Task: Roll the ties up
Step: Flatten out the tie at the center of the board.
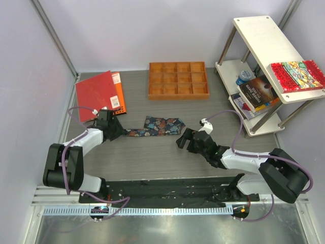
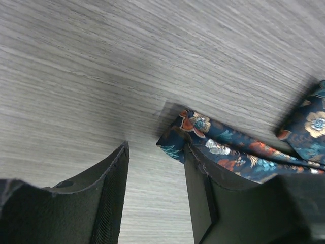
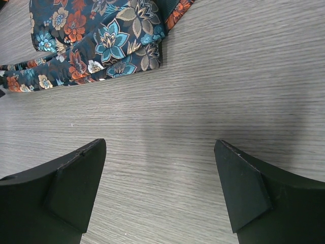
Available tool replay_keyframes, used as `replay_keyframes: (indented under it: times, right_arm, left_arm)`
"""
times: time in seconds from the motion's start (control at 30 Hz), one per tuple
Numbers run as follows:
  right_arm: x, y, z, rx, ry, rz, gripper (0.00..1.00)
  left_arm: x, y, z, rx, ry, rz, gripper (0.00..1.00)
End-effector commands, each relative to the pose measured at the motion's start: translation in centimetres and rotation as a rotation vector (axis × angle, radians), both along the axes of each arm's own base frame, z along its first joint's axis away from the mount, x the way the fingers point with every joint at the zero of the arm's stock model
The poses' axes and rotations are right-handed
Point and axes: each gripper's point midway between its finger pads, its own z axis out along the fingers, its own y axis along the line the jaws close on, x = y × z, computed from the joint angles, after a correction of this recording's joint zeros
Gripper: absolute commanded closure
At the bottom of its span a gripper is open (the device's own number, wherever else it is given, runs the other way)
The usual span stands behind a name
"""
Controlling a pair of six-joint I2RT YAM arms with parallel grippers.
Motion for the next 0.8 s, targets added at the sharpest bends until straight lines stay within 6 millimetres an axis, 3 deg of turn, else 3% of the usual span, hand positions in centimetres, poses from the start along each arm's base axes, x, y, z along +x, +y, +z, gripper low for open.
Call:
replay_keyframes:
  times: [0.0, 0.27, 0.53, 0.77]
  right_arm:
    - [-3.7, -2.4, -5.1, -0.15, 0.183, 0.045, 0.06]
    - [-3.8, -2.2, -5.2, -0.158, 0.191, 0.06, 0.06]
    - [-3.8, -2.0, -5.3, -0.16, 0.195, 0.074, 0.06]
    - [-3.8, -1.8, -5.3, -0.163, 0.198, 0.086, 0.06]
  left_arm:
    - [1.8, -0.5, 0.3, 0.006, -0.037, -0.019, 0.52]
    - [2.4, -1.3, -0.9, 0.036, -0.007, -0.06, 0.53]
    - [2.9, -1.8, -2.3, 0.077, 0.06, -0.081, 0.68]
    - [3.4, -2.4, -2.4, 0.075, 0.07, -0.104, 0.88]
